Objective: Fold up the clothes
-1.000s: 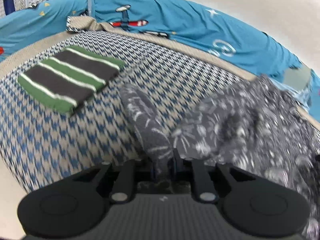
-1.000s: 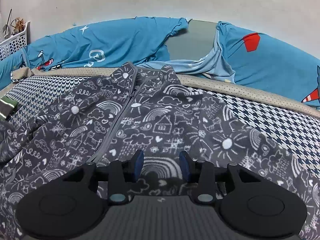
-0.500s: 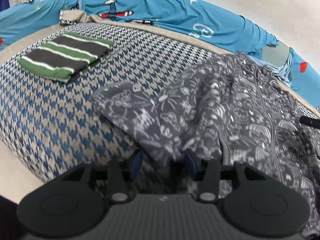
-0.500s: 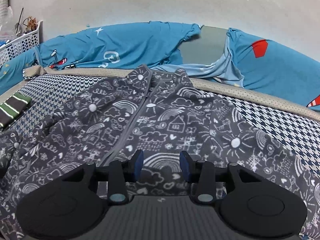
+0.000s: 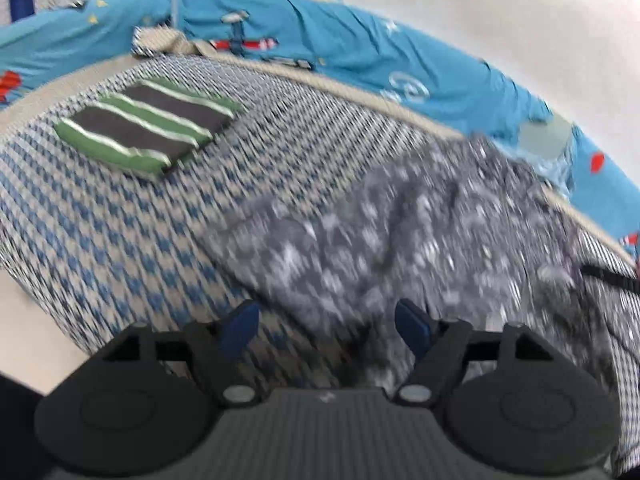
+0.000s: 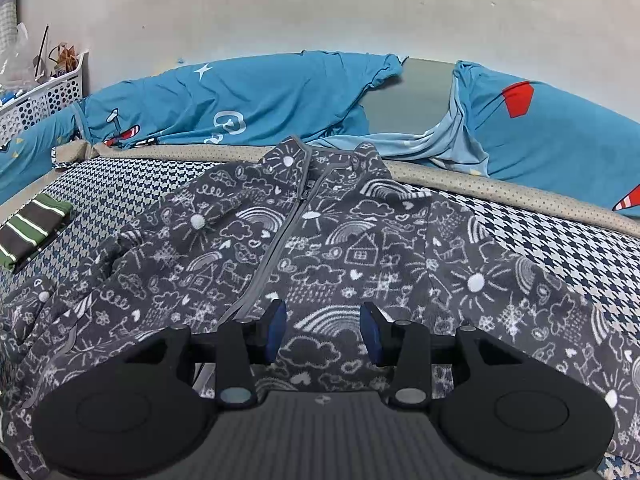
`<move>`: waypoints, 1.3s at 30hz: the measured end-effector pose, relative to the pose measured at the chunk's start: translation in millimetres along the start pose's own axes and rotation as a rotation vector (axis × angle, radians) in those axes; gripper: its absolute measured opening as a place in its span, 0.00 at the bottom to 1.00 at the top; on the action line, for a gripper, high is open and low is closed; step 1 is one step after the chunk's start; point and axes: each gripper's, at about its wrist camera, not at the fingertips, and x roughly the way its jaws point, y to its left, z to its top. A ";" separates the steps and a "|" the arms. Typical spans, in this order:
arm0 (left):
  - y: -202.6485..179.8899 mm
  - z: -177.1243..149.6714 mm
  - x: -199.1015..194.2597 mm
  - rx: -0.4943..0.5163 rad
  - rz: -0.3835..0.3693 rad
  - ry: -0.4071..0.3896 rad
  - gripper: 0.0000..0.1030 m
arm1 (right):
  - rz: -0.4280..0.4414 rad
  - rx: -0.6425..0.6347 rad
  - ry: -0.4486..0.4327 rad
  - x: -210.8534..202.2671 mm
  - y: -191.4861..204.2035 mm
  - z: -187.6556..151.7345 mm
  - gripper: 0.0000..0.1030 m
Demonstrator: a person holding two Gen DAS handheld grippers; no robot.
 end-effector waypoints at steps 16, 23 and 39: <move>34.8 59.7 80.4 -0.041 0.120 0.076 0.96 | 0.001 -0.027 0.033 10.6 6.5 -1.2 0.39; 35.5 49.8 97.7 -0.025 0.125 0.127 0.78 | 0.000 -0.046 0.046 15.2 12.0 -2.4 0.39; 16.8 72.2 62.2 0.098 0.172 -0.124 0.13 | -0.005 -0.054 0.049 20.0 17.9 -1.4 0.39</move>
